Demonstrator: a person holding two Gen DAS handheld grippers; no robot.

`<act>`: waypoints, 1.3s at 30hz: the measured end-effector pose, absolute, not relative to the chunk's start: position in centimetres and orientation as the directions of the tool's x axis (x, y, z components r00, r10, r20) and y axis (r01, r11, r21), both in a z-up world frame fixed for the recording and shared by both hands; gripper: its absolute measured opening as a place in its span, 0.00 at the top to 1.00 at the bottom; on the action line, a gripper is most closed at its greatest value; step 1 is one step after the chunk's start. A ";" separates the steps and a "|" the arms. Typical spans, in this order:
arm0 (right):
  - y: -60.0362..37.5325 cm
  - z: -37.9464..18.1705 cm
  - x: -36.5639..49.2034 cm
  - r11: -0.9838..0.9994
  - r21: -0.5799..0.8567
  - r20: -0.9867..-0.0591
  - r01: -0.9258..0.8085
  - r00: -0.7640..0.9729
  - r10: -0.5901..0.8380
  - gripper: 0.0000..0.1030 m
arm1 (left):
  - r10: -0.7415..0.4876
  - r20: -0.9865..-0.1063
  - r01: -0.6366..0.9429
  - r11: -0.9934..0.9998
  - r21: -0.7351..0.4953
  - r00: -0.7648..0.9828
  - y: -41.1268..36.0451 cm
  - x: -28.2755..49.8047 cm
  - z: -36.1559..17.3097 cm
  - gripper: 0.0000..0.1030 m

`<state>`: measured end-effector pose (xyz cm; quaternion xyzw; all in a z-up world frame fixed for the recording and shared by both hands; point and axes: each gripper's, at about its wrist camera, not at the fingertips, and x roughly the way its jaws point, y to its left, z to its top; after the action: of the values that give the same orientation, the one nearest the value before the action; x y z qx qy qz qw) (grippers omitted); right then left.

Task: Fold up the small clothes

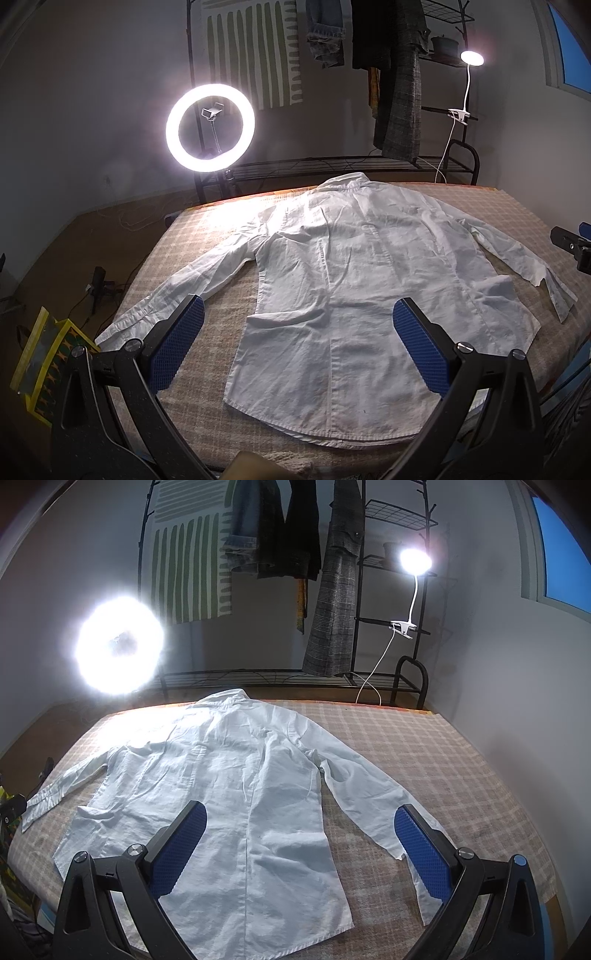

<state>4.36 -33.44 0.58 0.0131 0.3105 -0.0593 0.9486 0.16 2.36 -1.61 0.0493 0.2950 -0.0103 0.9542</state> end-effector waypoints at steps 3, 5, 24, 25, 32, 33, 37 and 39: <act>-33.4 0.5 4.5 0.993 -0.011 -0.591 0.117 0.801 -0.101 0.00 | 0.011 -0.567 0.046 0.995 0.086 0.823 2.4 0.2 -1.7 0.00; -33.5 0.3 4.3 0.993 -0.008 -0.590 0.114 0.801 -0.097 0.00 | 0.015 -0.569 0.041 0.995 0.085 0.822 2.5 0.2 -1.7 0.00; -31.2 -0.4 6.4 0.998 -0.031 -0.603 0.052 0.796 -0.060 0.00 | 0.101 -0.601 -0.079 0.995 0.063 0.793 10.9 3.4 -1.8 0.05; -30.8 -0.4 6.7 0.998 -0.033 -0.603 0.044 0.796 -0.055 0.00 | 0.105 -0.606 -0.082 0.994 0.066 0.789 11.6 3.8 -1.9 0.09; -27.9 0.0 8.2 0.999 0.008 -0.585 -0.051 0.810 0.046 0.00 | 0.125 -0.642 -0.089 0.992 0.088 0.756 18.0 7.4 -3.1 0.22; -27.3 0.1 8.5 0.997 0.018 -0.581 -0.071 0.811 0.068 0.00 | 0.130 -0.648 -0.090 0.991 0.094 0.751 18.8 8.0 -3.4 0.23; -24.4 0.6 10.4 0.984 0.031 -0.571 -0.177 0.805 0.162 0.06 | 0.108 -0.698 -0.105 0.993 0.046 0.708 23.0 11.2 -4.7 0.40; -22.5 0.9 11.4 0.972 0.018 -0.572 -0.233 0.796 0.201 0.10 | 0.094 -0.717 -0.114 0.993 0.022 0.690 25.2 12.8 -5.6 0.41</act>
<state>11.36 -22.48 0.89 -0.0263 0.2985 0.1145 0.9471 12.81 25.16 -5.63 -0.0122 0.3894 0.0566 0.9192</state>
